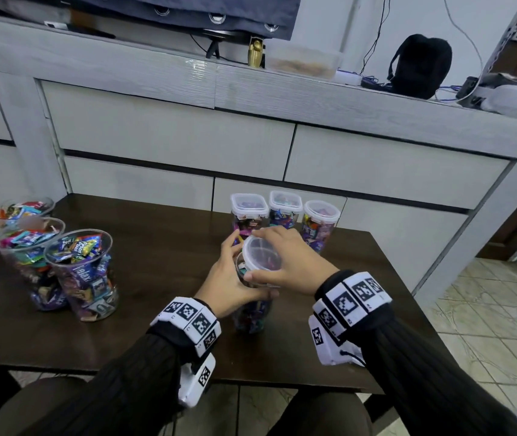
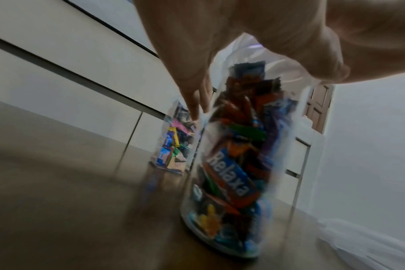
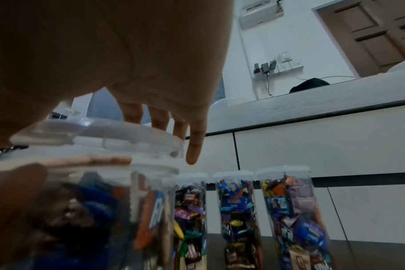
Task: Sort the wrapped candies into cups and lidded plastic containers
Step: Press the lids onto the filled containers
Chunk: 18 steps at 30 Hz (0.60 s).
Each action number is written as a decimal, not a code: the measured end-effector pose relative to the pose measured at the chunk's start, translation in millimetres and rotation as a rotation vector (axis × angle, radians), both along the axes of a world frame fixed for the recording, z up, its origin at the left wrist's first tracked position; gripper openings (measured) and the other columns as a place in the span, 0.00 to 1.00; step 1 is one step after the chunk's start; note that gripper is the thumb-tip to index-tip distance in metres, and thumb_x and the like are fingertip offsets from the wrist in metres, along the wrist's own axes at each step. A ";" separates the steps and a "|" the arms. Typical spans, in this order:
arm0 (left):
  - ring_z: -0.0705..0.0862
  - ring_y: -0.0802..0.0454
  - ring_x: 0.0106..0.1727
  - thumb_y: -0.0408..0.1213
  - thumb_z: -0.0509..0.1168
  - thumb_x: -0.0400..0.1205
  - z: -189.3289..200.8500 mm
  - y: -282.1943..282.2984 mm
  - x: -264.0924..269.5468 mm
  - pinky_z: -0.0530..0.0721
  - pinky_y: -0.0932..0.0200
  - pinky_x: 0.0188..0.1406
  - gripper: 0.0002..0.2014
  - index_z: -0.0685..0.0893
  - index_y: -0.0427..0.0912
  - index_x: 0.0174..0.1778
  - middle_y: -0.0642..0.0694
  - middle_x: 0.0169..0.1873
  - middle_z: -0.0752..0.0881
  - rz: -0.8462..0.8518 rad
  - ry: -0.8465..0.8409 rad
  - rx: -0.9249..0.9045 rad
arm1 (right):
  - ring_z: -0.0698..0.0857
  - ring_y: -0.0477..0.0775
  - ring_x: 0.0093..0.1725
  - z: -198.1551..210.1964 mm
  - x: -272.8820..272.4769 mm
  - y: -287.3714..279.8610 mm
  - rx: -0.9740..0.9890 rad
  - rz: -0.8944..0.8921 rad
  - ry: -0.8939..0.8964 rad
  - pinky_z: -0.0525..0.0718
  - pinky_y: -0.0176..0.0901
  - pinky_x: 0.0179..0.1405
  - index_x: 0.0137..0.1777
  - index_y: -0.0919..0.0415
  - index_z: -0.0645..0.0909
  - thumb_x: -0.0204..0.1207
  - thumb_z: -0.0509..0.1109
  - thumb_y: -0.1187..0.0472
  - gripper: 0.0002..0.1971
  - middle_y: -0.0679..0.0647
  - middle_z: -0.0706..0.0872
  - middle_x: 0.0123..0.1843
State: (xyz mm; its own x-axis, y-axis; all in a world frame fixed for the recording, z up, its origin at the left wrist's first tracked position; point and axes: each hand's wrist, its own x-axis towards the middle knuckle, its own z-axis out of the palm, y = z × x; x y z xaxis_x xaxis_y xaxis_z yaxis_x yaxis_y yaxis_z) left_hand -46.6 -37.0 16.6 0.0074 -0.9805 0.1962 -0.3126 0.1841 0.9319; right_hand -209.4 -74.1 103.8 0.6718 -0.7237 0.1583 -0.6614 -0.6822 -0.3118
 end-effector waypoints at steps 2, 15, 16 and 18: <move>0.77 0.68 0.67 0.52 0.87 0.54 1.3 -2.3 10.9 0.75 0.63 0.67 0.68 0.46 0.62 0.83 0.61 0.70 0.76 -0.050 -0.005 0.043 | 0.67 0.55 0.71 -5.9 6.8 -2.4 0.020 -0.004 0.031 0.68 0.51 0.72 0.79 0.51 0.64 0.68 0.71 0.34 0.42 0.52 0.70 0.74; 0.79 0.68 0.64 0.44 0.86 0.62 2.5 -10.3 25.6 0.77 0.67 0.61 0.49 0.65 0.54 0.76 0.60 0.62 0.81 -0.173 -0.118 0.133 | 0.65 0.51 0.70 -35.1 3.4 -5.0 -0.055 0.008 -0.010 0.68 0.50 0.70 0.77 0.51 0.67 0.83 0.54 0.41 0.26 0.50 0.72 0.73; 0.79 0.69 0.63 0.43 0.86 0.62 2.2 -11.0 25.3 0.77 0.70 0.59 0.48 0.66 0.55 0.75 0.61 0.62 0.81 -0.171 -0.121 0.130 | 0.65 0.51 0.71 -38.4 3.9 -4.6 -0.055 0.006 -0.033 0.66 0.49 0.72 0.78 0.51 0.66 0.84 0.54 0.42 0.25 0.50 0.72 0.74; 0.79 0.72 0.62 0.43 0.86 0.62 2.9 -12.4 25.2 0.76 0.74 0.55 0.48 0.66 0.56 0.74 0.62 0.62 0.80 -0.178 -0.128 0.130 | 0.66 0.50 0.72 -42.3 3.4 -5.5 -0.022 0.002 -0.095 0.66 0.48 0.72 0.77 0.52 0.67 0.84 0.56 0.45 0.24 0.49 0.72 0.74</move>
State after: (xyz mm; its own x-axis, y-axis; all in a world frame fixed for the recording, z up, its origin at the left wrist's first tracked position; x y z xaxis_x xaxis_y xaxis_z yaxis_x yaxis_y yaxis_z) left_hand -21.5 -49.4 19.5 -0.1840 -0.9813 0.0565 -0.4033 0.1278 0.9061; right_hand -206.0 -79.5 61.5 0.6542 -0.7180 0.2376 -0.6281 -0.6908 -0.3582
